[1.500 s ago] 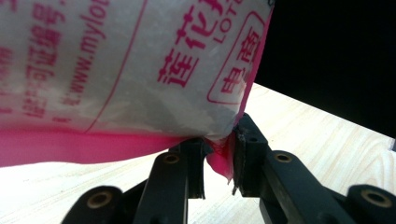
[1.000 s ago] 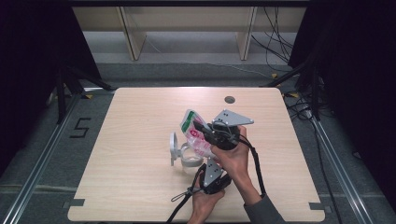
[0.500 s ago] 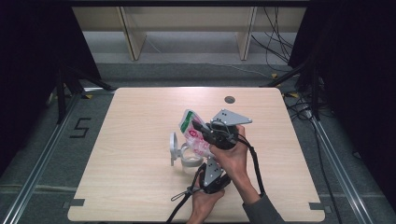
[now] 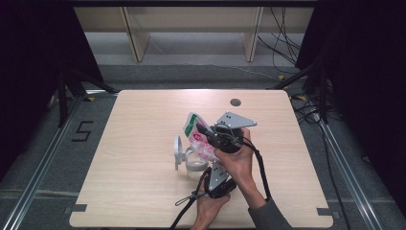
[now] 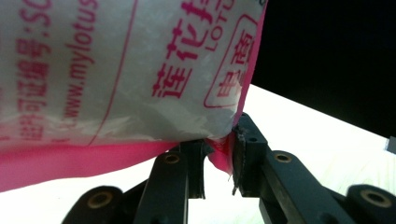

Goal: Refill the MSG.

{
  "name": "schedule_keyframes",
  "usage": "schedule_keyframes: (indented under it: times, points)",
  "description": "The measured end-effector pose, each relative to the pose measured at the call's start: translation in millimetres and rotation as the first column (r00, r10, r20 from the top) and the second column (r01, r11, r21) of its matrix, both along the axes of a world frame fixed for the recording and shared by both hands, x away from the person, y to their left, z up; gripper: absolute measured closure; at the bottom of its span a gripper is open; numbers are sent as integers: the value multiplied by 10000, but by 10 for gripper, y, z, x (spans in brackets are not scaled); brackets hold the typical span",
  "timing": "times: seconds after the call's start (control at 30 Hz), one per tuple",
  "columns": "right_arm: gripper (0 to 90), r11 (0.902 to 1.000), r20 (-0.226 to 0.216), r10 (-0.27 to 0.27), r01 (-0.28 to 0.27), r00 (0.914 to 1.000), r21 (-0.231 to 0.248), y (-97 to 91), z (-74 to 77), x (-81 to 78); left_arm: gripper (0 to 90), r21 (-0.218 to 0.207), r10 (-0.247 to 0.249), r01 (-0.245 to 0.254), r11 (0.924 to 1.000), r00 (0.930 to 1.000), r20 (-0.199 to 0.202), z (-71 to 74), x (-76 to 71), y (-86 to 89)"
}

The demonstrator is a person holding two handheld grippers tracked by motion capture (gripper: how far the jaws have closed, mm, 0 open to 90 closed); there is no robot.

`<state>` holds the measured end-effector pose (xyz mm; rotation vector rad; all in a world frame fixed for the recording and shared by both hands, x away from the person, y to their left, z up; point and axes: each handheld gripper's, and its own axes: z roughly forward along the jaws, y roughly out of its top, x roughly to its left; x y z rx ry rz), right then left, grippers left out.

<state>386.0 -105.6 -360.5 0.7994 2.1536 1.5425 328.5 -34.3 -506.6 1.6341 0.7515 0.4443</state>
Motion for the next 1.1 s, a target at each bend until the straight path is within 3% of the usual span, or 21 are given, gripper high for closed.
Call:
schedule_keyframes:
  times: [0.53, 0.63, 0.77, 0.83, 0.9, 1.07, 1.1]
  points:
    - [900, 9999, -11, -61, 61, 10000, -131, 13, -7, -4, 761, -12, 4, -4, 10000, 10000, -29, -6, 3, -7]
    - [900, 9998, 330, 71, -65, 9994, -170, 15, -14, 19, 762, 7, 13, -13, 10000, 10000, -33, -4, 8, -4]
    - [900, 9995, 347, 58, -47, 9994, -328, 28, -16, 17, 762, 34, 5, -5, 10000, 10000, -49, -7, 7, -3]
    - [900, 9997, 89, -27, 29, 10000, -224, 35, -19, 2, 762, -2, 5, -5, 10000, 10000, -79, -8, 9, -8]
    - [900, 9992, 316, -32, 44, 9995, -388, 50, -32, 14, 762, 63, -8, 8, 10000, 10000, -91, -12, 5, -11]
    - [900, 9993, 94, -18, 21, 10000, -364, 59, -36, 3, 763, -2, -34, 34, 10000, 10000, -69, -12, 12, -10]
    - [900, 9991, 422, 5, 13, 9991, -426, 49, -30, 20, 763, 38, -6, 6, 10000, 10000, -67, -9, 7, -9]
